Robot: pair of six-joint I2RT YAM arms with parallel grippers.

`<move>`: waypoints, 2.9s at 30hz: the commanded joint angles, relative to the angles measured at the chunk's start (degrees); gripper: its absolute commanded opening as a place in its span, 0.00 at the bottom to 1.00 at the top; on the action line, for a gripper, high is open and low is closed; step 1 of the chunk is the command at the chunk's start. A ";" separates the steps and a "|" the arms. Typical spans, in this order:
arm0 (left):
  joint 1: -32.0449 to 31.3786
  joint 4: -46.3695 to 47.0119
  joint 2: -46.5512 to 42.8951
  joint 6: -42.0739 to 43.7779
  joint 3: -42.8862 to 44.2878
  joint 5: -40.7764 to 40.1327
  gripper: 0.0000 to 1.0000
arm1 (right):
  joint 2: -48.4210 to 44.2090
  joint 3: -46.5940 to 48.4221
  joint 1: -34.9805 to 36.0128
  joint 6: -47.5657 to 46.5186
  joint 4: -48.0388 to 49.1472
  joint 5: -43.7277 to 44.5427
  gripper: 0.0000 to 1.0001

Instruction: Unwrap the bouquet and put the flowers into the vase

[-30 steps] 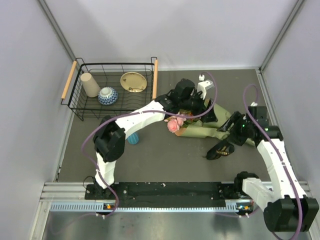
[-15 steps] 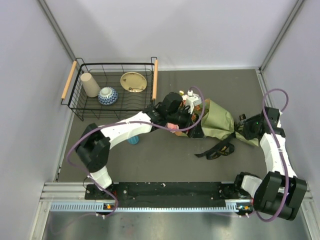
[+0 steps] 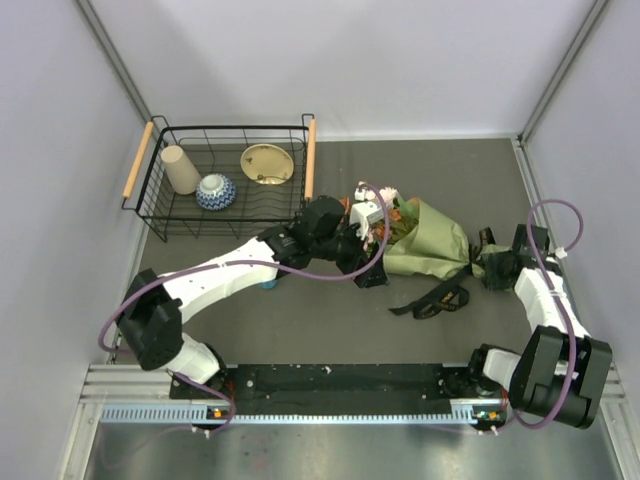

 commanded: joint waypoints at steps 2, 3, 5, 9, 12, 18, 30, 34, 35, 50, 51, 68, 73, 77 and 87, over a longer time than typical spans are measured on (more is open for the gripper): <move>-0.30 -0.38 -6.20 3.24 -1.06 -5.49 0.97 | -0.19 3.84 -0.94 -1.14 1.71 2.90 0.22; -0.38 -0.30 -6.64 3.24 -1.41 -5.66 0.96 | -0.72 4.01 -0.94 -1.14 1.53 2.46 0.17; -0.47 -0.38 -6.56 3.07 -1.50 -5.84 0.97 | -2.64 4.54 -1.02 -1.40 1.18 0.71 0.15; -0.56 -0.03 -5.77 2.45 -2.03 -5.23 0.96 | -3.28 5.60 -1.02 -3.16 1.00 0.26 0.22; -0.65 0.41 -6.20 2.28 -1.86 -4.70 0.96 | -1.70 6.30 -1.02 -3.60 1.09 -0.53 0.01; -0.65 0.41 -6.47 2.63 -1.59 -4.88 0.96 | 1.03 8.76 -1.02 -6.05 2.49 -3.78 0.00; -0.65 -2.23 -6.47 1.66 -0.63 -12.33 0.96 | -2.74 25.54 -1.02 -21.26 6.63 -9.06 0.00; -0.56 -2.49 -8.14 -0.17 -0.98 -16.37 0.99 | -4.15 30.28 -1.02 -23.11 6.63 -10.28 0.00; -0.30 -2.41 -8.75 -0.44 -1.24 -16.74 0.99 | -4.33 30.99 -1.02 -23.29 6.54 -10.72 0.00; 6.21 5.77 -9.38 -8.45 -6.60 -3.58 0.91 | 1.36 42.51 -0.94 -23.29 8.91 -9.67 0.00; 6.21 6.73 -8.94 -8.53 -6.52 -2.34 0.89 | 3.21 44.25 -0.94 -23.12 8.91 -9.93 0.00; 2.34 11.73 2.39 -7.64 2.71 5.32 0.85 | 30.49 62.35 4.69 -36.46 -6.91 -14.60 0.64; 1.02 16.14 12.94 -10.82 10.87 8.48 0.81 | 14.35 40.26 5.92 -38.23 -4.98 -10.47 0.60; -0.56 15.79 21.72 -11.26 20.88 9.10 0.73 | 6.23 25.65 7.23 -41.39 -5.23 -5.73 0.42; -2.06 12.45 48.43 -14.69 50.50 9.20 0.64 | 6.56 15.79 9.35 -46.75 -5.06 1.49 0.20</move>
